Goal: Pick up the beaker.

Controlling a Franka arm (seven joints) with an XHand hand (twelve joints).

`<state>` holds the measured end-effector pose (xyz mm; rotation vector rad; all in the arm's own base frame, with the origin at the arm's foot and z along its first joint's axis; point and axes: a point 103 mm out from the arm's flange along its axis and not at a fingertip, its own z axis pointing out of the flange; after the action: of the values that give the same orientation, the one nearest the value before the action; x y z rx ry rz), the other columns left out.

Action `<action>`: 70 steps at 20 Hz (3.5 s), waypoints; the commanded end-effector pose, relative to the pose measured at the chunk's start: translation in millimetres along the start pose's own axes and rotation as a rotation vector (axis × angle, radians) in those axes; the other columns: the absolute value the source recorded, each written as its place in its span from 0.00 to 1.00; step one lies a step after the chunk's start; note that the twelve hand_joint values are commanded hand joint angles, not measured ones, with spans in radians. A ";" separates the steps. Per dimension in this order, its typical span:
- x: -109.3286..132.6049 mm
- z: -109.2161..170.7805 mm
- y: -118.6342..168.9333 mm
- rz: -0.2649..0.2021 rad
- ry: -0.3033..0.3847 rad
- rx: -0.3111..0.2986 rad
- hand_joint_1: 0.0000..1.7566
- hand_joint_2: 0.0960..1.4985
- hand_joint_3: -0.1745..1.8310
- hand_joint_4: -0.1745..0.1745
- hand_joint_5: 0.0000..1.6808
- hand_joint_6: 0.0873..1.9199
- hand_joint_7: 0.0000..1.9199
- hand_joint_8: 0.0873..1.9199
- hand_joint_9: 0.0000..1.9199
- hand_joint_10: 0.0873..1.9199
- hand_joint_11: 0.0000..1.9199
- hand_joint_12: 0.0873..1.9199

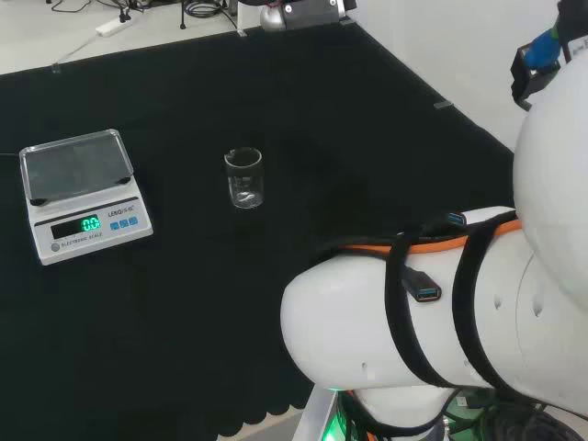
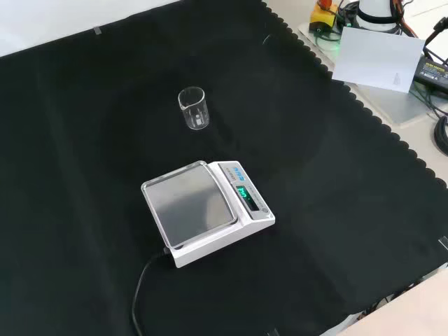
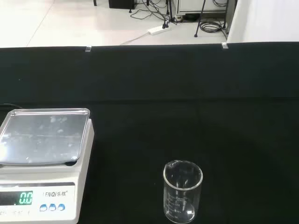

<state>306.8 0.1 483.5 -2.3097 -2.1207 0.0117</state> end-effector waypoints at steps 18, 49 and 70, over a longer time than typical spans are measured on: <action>-138.1 -16.4 72.1 -0.003 -0.001 0.099 0.47 0.36 0.36 0.32 0.23 0.20 0.30 0.35 0.29 0.40 0.17 0.73; -63.9 147.2 127.4 -0.112 0.027 0.320 0.35 0.35 0.22 0.48 0.12 0.00 0.06 0.34 0.11 0.45 0.01 0.80; -16.9 226.1 177.7 -0.138 -0.013 0.427 0.33 0.37 0.15 0.60 0.01 0.00 0.00 0.21 0.00 0.43 0.00 0.61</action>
<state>443.6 -42.9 290.7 -1.9404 -2.0367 0.4034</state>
